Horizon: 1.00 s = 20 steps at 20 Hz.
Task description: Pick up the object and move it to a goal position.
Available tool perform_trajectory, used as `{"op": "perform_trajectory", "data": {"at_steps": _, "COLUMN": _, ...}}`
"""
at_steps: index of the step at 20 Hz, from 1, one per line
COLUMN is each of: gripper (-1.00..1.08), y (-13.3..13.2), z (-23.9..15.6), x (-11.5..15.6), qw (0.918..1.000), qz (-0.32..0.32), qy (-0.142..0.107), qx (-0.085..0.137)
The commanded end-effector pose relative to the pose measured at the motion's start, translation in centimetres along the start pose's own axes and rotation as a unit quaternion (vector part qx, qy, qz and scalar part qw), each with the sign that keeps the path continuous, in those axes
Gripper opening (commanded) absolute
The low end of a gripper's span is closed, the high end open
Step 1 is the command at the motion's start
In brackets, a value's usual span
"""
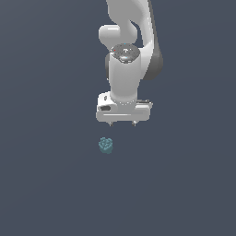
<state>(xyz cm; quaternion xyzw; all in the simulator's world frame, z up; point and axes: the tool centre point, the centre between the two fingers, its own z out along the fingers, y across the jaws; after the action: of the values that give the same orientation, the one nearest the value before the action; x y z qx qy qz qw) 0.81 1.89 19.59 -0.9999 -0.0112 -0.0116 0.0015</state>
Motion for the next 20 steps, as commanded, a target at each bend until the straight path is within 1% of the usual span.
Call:
{"op": "perform_trajectory", "data": {"at_steps": 1, "gripper": 1.00, "y": 0.0, "z": 0.0, "x": 0.0, "qw": 1.0000, "qz": 0.000, "qy": 0.000, "qx": 0.000}}
{"op": "perform_trajectory", "data": {"at_steps": 10, "gripper": 1.00, "y": 0.4, "z": -1.0, "x": 0.1, "qw": 0.9996, "qz": 0.029, "qy": 0.004, "qx": 0.008}}
{"op": "perform_trajectory", "data": {"at_steps": 15, "gripper": 1.00, "y": 0.4, "z": -0.9, "x": 0.1, "qw": 0.9995, "qz": 0.030, "qy": 0.004, "qx": 0.008}}
{"op": "perform_trajectory", "data": {"at_steps": 20, "gripper": 1.00, "y": 0.6, "z": -0.7, "x": 0.2, "qw": 0.9988, "qz": 0.048, "qy": 0.003, "qx": 0.008}}
